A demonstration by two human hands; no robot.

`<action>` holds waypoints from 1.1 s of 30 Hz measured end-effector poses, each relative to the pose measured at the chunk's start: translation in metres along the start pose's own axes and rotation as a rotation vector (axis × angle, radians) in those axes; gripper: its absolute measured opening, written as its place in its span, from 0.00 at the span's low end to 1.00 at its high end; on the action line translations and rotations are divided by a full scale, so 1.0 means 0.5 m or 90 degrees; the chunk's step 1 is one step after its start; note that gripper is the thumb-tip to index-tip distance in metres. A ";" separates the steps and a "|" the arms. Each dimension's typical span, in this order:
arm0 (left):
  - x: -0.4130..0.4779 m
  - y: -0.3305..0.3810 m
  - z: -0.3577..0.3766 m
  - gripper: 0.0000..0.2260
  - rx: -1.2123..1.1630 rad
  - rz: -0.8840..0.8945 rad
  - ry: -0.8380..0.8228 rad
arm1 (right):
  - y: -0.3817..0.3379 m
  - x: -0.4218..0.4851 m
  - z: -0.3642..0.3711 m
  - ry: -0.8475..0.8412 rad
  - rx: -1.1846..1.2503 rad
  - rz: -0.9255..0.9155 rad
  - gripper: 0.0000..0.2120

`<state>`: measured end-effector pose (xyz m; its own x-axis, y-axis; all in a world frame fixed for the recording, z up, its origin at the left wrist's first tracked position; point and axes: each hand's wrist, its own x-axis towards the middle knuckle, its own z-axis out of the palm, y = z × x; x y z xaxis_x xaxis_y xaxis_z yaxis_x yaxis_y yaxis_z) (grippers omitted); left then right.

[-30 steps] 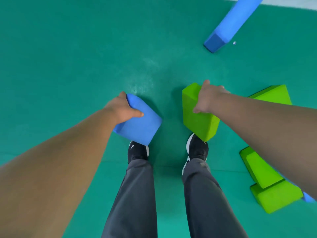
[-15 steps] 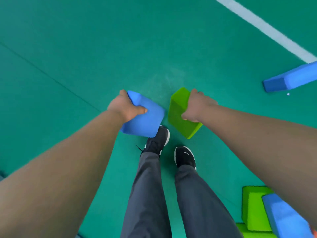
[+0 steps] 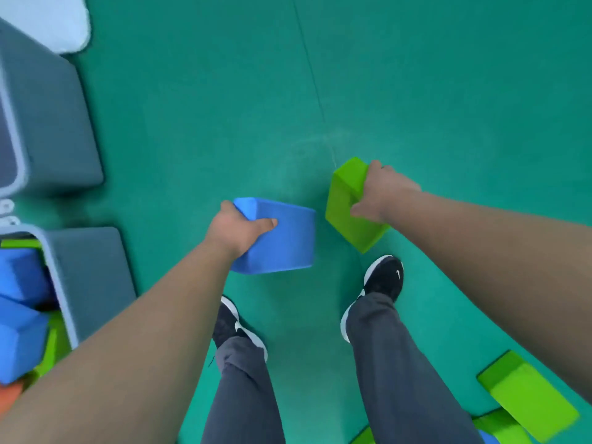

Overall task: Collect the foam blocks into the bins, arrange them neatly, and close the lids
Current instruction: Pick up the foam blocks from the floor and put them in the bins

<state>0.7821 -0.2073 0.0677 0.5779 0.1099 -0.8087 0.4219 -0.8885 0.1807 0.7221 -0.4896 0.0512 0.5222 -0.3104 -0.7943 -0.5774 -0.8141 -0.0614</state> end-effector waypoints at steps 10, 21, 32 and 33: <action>0.015 -0.502 -0.150 0.36 -0.154 -0.126 0.038 | -0.485 -0.097 0.245 -0.025 -0.114 -0.114 0.40; -0.047 -0.794 -0.422 0.37 -0.449 -0.173 0.167 | -0.957 -0.239 0.237 0.066 -0.211 -0.274 0.37; -0.229 -0.969 -0.566 0.36 -0.809 -0.179 0.319 | -1.264 -0.472 0.129 0.190 -0.279 -0.521 0.33; -0.250 -0.983 -0.560 0.34 -0.840 -0.184 0.324 | -1.277 -0.491 0.133 0.193 -0.290 -0.540 0.34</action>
<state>0.6980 0.3404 0.2364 0.4253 0.6046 -0.6735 0.7280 0.2136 0.6515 0.9208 0.1389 0.2450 0.8234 0.3983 -0.4043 0.3209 -0.9143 -0.2472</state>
